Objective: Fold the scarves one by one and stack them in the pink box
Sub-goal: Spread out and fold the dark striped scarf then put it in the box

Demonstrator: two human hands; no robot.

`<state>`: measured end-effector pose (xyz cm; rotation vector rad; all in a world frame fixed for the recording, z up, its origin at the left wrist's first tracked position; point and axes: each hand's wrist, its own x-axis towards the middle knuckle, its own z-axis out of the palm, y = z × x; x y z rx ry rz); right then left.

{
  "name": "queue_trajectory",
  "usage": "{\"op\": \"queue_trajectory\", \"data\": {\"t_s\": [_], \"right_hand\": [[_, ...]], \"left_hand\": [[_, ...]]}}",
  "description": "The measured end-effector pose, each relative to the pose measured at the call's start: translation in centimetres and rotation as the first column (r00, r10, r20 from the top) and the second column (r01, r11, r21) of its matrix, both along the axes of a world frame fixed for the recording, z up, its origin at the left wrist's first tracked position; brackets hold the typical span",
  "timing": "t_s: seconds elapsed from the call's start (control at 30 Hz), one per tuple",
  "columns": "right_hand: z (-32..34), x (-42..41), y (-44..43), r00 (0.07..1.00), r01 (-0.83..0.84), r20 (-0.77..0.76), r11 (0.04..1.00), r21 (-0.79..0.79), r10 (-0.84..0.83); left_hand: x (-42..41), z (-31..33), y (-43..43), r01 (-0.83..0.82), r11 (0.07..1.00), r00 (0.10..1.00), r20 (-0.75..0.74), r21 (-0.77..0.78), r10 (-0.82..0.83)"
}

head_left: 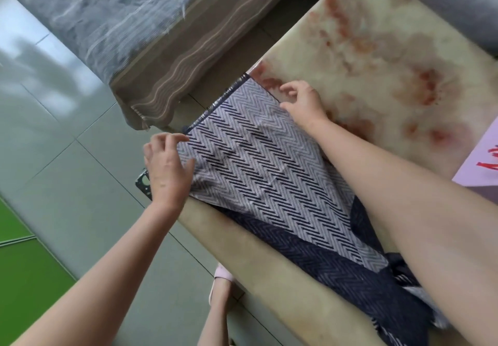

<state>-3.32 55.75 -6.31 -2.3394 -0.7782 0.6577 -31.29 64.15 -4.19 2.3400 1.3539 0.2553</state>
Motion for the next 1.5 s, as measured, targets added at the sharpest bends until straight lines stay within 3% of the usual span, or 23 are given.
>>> {"op": "queue_trajectory", "data": {"t_s": [0.23, 0.43, 0.53, 0.67, 0.77, 0.97, 1.1, 1.33, 1.5], "right_hand": [[0.3, 1.6, -13.3, 0.991, 0.103, -0.075, 0.988, -0.114, -0.112], [2.1, -1.0, -24.1, 0.973, 0.129, -0.142, 0.939, -0.318, -0.182], [1.7, -3.4, -27.0, 0.989, 0.089, -0.072, 0.908, -0.408, -0.129], [1.7, -5.9, -28.1, 0.998, 0.060, 0.043, 0.895, -0.442, -0.046], [1.8, -6.7, -27.5, 0.994, 0.099, 0.090, 0.898, -0.428, -0.067], [1.5, -6.7, -24.9, 0.974, 0.224, 0.116, 0.904, -0.364, -0.195], [1.3, -6.1, -23.6, 0.976, 0.175, 0.193, 0.894, -0.412, -0.102], [3.0, -2.3, -22.6, 0.908, 0.386, 0.291, 0.874, -0.295, -0.302], [2.5, -1.2, -22.5, 0.957, 0.266, 0.231, 0.843, -0.468, -0.174]], "left_hand": [[2.5, -1.5, -8.3, 0.444, 0.879, 0.896, 0.084, -0.174, -0.436], [4.1, -1.9, -17.1, 0.586, 0.754, 0.804, 0.101, -0.296, -0.586], [4.3, -2.2, -20.6, 0.642, 0.687, 0.739, 0.036, -0.341, -0.672], [4.6, -2.1, -23.1, 0.666, 0.667, 0.689, -0.066, -0.334, -0.722], [4.1, -2.2, -23.5, 0.696, 0.642, 0.646, -0.109, -0.321, -0.755], [2.2, -2.3, -22.3, 0.700, 0.669, 0.665, -0.114, -0.248, -0.738], [1.2, -2.4, -21.8, 0.682, 0.683, 0.698, -0.047, -0.264, -0.715], [-1.4, -3.0, -20.5, 0.745, 0.602, 0.645, 0.079, -0.288, -0.760], [-1.9, -3.0, -19.7, 0.765, 0.599, 0.632, 0.098, -0.238, -0.768]]}}
